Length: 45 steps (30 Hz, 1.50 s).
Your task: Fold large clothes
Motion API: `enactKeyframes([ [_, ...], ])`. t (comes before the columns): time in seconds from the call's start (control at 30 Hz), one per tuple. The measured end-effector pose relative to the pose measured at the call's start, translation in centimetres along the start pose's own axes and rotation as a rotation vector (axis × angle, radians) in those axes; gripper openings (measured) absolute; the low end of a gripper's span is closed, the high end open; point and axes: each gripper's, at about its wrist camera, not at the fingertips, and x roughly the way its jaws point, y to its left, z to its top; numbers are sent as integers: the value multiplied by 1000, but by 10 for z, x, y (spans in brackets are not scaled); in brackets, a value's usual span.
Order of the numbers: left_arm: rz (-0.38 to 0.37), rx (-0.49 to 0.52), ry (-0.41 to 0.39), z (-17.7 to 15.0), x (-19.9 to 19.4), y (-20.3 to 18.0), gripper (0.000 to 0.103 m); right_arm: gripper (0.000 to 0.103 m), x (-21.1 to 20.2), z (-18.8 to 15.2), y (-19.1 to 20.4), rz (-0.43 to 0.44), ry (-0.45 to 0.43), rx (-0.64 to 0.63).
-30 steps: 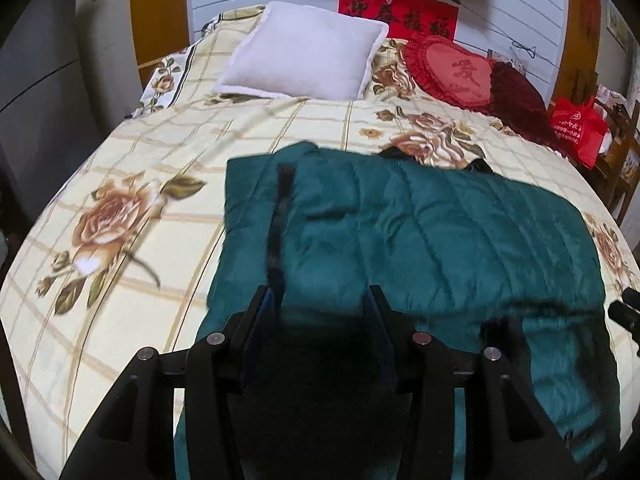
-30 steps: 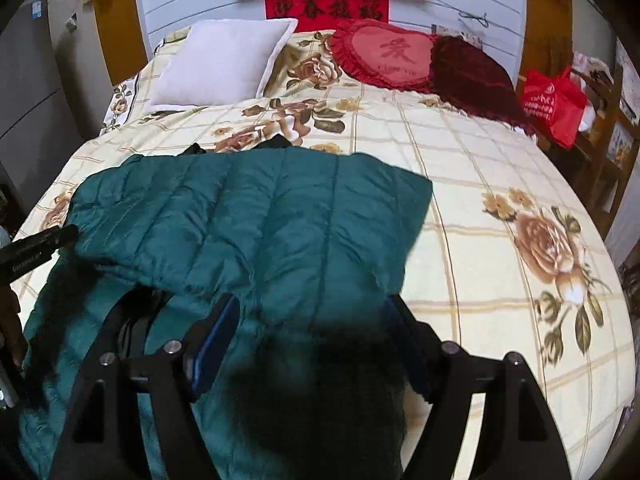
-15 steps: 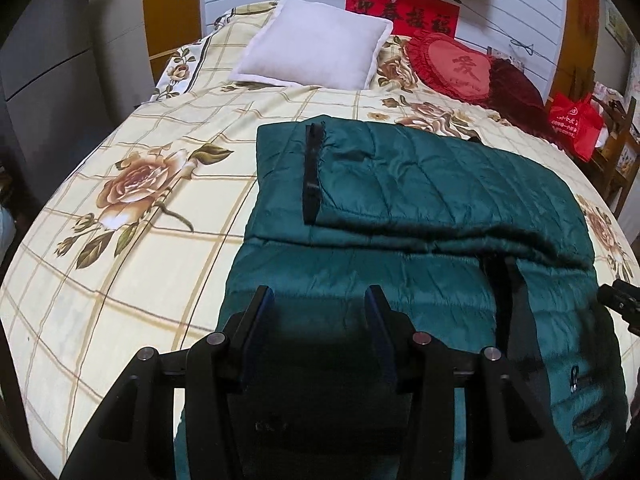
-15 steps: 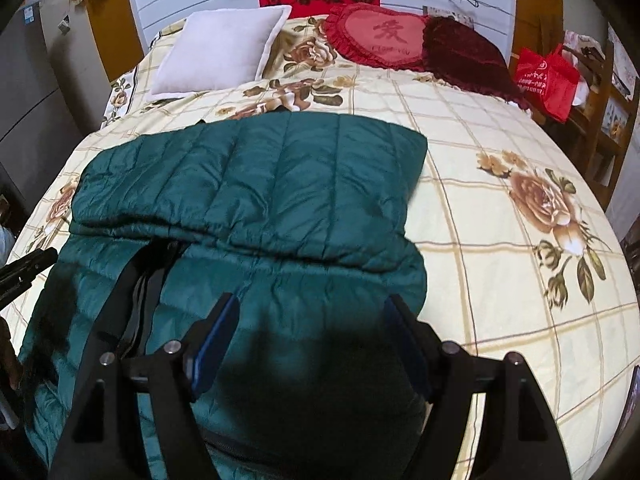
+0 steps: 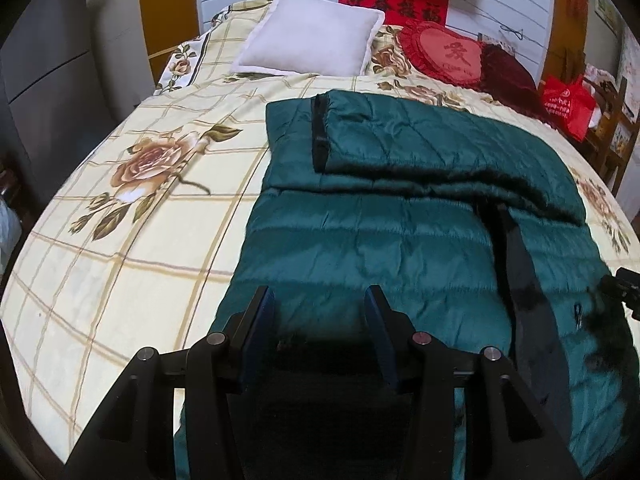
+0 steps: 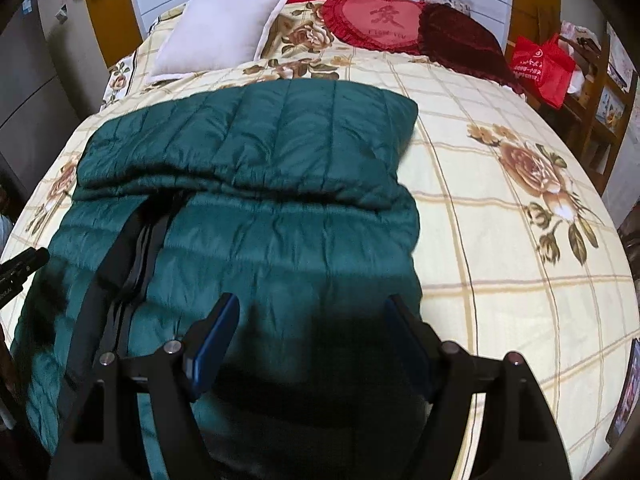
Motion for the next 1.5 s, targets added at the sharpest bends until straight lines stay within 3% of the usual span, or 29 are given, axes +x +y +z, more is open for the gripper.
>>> enactKeyframes([
  [0.47, -17, 23, 25, -46, -25, 10, 50, 81, -23, -52, 3, 12, 28, 19],
  [0.93, -35, -14, 55, -68, -38, 32, 50, 82, -44, -84, 4, 3, 44, 0],
  [1.17, -90, -25, 75, -78, -48, 47, 50, 86, -57, -95, -2, -5, 48, -9],
  [1.5, -216, -185, 127, -92, -58, 98, 50, 93, -71, -116, -28, 32, 94, 48],
])
